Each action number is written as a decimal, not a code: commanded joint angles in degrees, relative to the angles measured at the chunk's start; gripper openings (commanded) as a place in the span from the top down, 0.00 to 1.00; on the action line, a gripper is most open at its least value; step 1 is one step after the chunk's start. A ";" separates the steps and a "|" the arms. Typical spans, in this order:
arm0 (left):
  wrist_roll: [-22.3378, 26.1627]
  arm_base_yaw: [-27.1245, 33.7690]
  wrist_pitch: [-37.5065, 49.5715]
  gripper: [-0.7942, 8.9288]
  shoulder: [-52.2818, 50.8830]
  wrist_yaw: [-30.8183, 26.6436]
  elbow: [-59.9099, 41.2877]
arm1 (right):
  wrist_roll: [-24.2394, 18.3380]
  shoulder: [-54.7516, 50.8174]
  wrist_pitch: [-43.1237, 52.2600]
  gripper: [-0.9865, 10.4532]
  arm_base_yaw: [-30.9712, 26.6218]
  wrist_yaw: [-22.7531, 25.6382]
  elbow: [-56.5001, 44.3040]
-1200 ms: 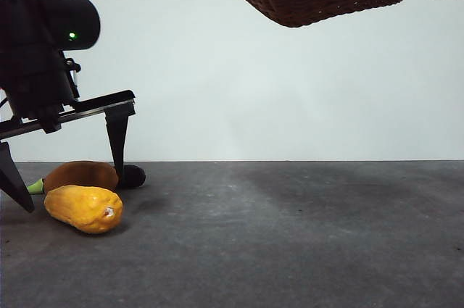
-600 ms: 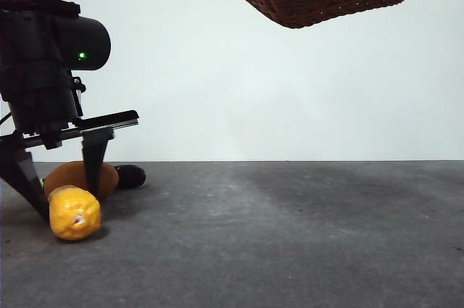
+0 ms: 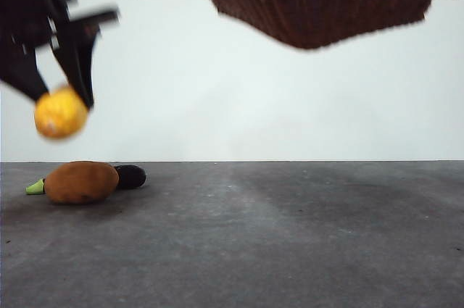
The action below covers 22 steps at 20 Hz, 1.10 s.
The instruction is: Help me put the vegetables on the table into the basket
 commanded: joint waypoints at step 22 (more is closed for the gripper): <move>-9.18 -22.18 18.88 0.93 6.93 13.92 -0.57 | 27.23 0.31 38.93 0.92 13.16 -0.20 -34.27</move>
